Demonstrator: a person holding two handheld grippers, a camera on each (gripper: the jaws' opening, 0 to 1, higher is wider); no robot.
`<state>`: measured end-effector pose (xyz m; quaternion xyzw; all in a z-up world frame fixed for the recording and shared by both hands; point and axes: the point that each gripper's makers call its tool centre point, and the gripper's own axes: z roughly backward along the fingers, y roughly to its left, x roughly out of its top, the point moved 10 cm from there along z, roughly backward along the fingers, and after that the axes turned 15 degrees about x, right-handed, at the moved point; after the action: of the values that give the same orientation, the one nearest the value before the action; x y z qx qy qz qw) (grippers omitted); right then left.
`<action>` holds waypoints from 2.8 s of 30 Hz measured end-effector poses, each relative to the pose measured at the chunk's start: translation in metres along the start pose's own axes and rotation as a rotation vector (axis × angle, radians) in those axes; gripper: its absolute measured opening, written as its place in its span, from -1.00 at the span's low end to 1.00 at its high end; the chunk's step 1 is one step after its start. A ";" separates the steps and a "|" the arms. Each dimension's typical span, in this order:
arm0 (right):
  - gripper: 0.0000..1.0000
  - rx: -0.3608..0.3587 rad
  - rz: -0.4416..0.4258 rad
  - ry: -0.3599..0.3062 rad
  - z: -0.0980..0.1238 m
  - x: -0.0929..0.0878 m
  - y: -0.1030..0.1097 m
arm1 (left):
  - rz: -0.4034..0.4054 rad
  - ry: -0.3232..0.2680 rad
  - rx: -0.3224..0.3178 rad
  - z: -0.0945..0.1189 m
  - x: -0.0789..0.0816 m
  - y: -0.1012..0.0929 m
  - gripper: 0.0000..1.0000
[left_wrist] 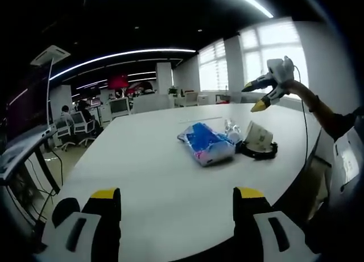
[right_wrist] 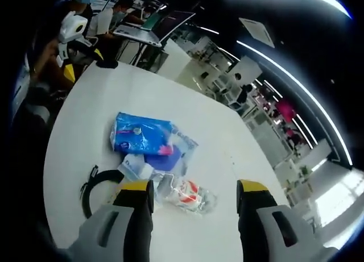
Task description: Arrange the tabletop items into an orderly group along one side of the table until the central work area is clear of visible clutter.
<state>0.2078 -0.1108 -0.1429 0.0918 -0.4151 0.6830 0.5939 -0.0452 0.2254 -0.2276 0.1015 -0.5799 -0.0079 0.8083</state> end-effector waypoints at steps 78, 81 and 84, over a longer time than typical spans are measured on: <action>-0.21 0.320 0.203 0.193 -0.069 0.006 0.008 | 0.048 -0.025 0.034 0.012 0.001 0.006 0.58; -0.22 0.324 0.222 0.207 -0.072 0.007 0.008 | 0.049 -0.023 0.032 0.012 0.001 0.006 0.58; -0.25 0.342 0.232 0.218 -0.075 0.008 0.010 | 0.050 -0.022 0.037 0.012 0.001 0.007 0.58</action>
<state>0.2242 -0.0538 -0.1902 0.0686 -0.2345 0.8132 0.5283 -0.0566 0.2305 -0.2219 0.1020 -0.5913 0.0220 0.7997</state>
